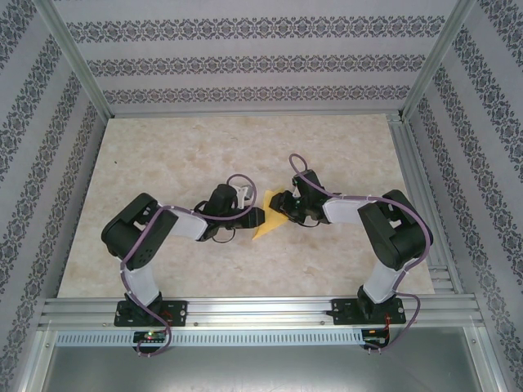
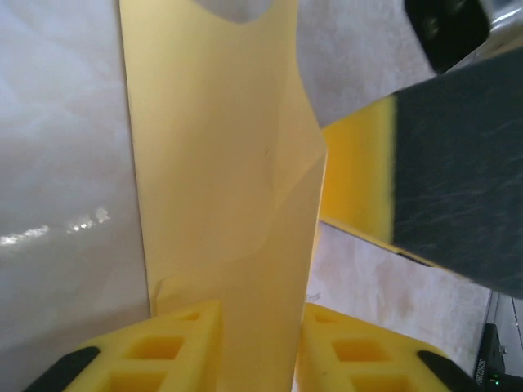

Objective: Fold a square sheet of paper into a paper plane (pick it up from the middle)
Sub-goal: Fourth fold the wing at the center of the table.

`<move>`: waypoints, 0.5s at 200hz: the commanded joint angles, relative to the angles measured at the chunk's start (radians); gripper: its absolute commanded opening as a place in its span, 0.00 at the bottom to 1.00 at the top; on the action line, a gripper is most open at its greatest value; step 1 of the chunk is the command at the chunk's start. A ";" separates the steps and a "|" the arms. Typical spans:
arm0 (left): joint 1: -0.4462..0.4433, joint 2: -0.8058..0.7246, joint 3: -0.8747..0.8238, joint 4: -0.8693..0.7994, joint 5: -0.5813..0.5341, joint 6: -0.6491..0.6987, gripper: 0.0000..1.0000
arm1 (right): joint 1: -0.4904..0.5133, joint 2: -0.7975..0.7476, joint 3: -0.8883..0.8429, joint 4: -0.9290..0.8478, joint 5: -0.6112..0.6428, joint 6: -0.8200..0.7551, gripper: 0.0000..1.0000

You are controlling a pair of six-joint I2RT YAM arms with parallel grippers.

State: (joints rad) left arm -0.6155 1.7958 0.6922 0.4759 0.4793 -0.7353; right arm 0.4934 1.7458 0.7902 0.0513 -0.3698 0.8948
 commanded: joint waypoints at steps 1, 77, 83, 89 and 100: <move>0.024 -0.080 -0.016 -0.035 0.003 0.004 0.34 | 0.000 0.048 -0.011 -0.146 0.117 -0.020 0.46; 0.033 -0.131 -0.032 -0.042 -0.002 -0.050 0.35 | 0.015 0.077 0.036 -0.255 0.180 0.022 0.47; 0.033 -0.126 -0.031 -0.037 0.011 -0.056 0.34 | 0.017 0.081 0.038 -0.263 0.183 0.027 0.47; 0.031 -0.122 -0.032 -0.026 0.023 -0.063 0.34 | 0.017 0.083 0.043 -0.268 0.185 0.031 0.47; 0.028 -0.113 -0.035 -0.007 0.040 -0.079 0.34 | 0.020 0.091 0.049 -0.278 0.191 0.037 0.46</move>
State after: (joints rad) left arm -0.5945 1.6806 0.6701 0.4328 0.4721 -0.7704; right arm 0.5106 1.7622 0.8593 -0.0719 -0.2962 0.9131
